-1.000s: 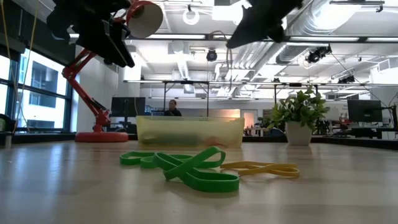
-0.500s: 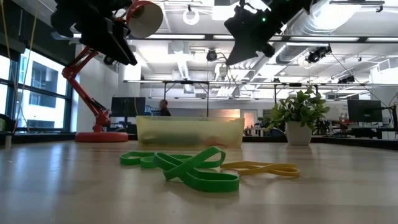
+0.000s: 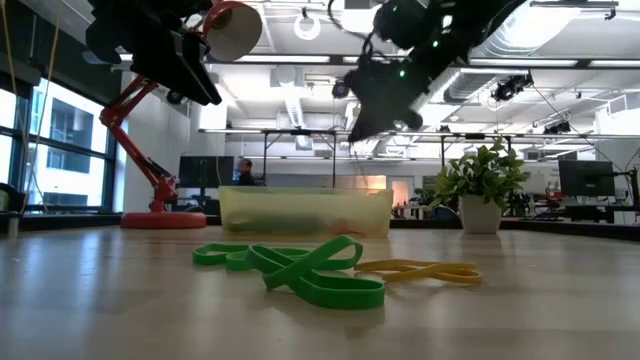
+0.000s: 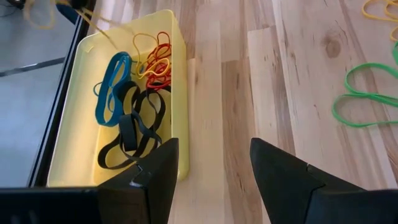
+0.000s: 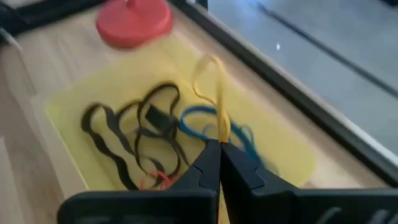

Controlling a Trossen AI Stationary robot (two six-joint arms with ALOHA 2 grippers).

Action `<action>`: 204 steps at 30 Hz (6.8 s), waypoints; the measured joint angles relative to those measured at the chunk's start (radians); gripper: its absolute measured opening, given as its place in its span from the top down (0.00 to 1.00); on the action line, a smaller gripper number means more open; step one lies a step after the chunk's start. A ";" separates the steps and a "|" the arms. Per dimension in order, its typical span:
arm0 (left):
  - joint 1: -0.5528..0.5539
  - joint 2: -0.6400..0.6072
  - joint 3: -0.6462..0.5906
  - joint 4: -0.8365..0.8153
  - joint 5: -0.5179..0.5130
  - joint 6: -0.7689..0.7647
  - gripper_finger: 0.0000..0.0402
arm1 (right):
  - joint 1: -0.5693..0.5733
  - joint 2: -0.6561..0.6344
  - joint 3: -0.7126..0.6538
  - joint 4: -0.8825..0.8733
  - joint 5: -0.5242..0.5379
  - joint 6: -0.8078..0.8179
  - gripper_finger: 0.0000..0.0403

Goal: Pick and place rubber bands into bin
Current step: Put the yellow rubber band into the yellow container

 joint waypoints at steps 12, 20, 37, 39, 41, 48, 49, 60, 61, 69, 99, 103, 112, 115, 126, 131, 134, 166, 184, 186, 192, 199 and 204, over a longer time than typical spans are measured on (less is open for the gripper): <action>0.000 0.000 0.000 -0.006 0.001 0.000 0.53 | -0.023 0.097 0.000 -0.056 -0.057 0.057 1.00; 0.000 0.000 0.000 -0.006 0.002 0.002 0.53 | -0.041 0.124 0.000 -0.082 -0.112 0.103 1.00; 0.000 0.000 0.000 -0.006 0.001 0.003 0.53 | -0.034 0.119 0.000 -0.105 -0.182 0.149 0.73; 0.000 0.000 0.000 -0.006 0.005 0.003 0.53 | -0.014 0.105 0.000 -0.102 -0.182 0.125 0.70; 0.000 0.000 0.000 -0.006 0.006 0.003 0.53 | 0.017 0.085 0.000 -0.099 -0.185 0.101 0.69; 0.000 0.000 0.000 -0.005 0.001 0.007 0.53 | 0.173 0.025 0.000 -0.115 -0.237 0.063 0.68; 0.000 0.000 0.000 -0.005 0.000 0.008 0.53 | 0.203 0.019 0.000 -0.124 -0.243 0.069 0.69; 0.000 0.000 0.000 -0.005 -0.007 0.010 0.53 | 0.534 0.015 0.000 -0.186 -0.215 0.132 0.69; 0.000 0.000 0.000 -0.005 -0.007 0.010 0.53 | 0.556 0.015 0.000 -0.186 -0.206 0.134 0.69; 0.000 0.000 0.000 -0.004 -0.007 0.010 0.53 | 0.684 0.089 0.000 -0.170 -0.189 0.135 0.69; 0.000 0.000 0.000 -0.007 0.004 -0.001 0.53 | 0.735 0.330 0.000 0.104 -0.197 0.210 0.69; 0.000 0.000 0.000 -0.006 0.004 -0.001 0.53 | 0.742 0.347 0.000 0.131 -0.207 0.208 0.69; 0.000 0.000 0.000 -0.006 0.002 0.000 0.53 | 0.753 0.353 0.000 0.100 -0.200 0.206 0.69; 0.000 0.000 0.000 -0.006 0.001 0.000 0.53 | 0.752 0.359 0.000 0.094 -0.204 0.213 0.69; 0.000 0.000 0.000 -0.006 0.001 0.001 0.53 | 0.766 0.392 0.004 0.116 -0.191 0.262 0.72; 0.000 0.000 0.000 -0.006 0.000 0.002 0.53 | 0.766 0.393 0.002 0.112 -0.179 0.267 0.86; 0.000 0.000 0.000 -0.006 0.000 0.002 0.53 | 0.765 0.395 0.002 0.115 -0.173 0.283 0.97; 0.000 0.000 0.000 -0.006 0.004 0.001 0.53 | 0.752 0.180 -0.002 0.036 0.007 0.320 1.00; 0.000 0.000 0.000 -0.005 0.001 0.002 0.53 | 0.614 -0.061 0.000 0.045 0.167 0.048 1.00; 0.000 0.000 0.000 -0.004 0.001 0.001 0.53 | 0.583 -0.083 0.000 0.049 0.182 0.007 1.00; 0.000 0.000 0.000 -0.004 0.000 -0.006 0.53 | 0.486 -0.136 0.000 0.067 0.189 -0.115 1.00; 0.000 0.000 0.000 -0.004 0.000 -0.021 0.53 | 0.365 -0.156 0.000 0.069 0.176 -0.205 1.00; 0.000 0.000 0.000 -0.004 0.000 -0.024 0.53 | 0.277 -0.155 0.000 0.068 0.128 -0.218 1.00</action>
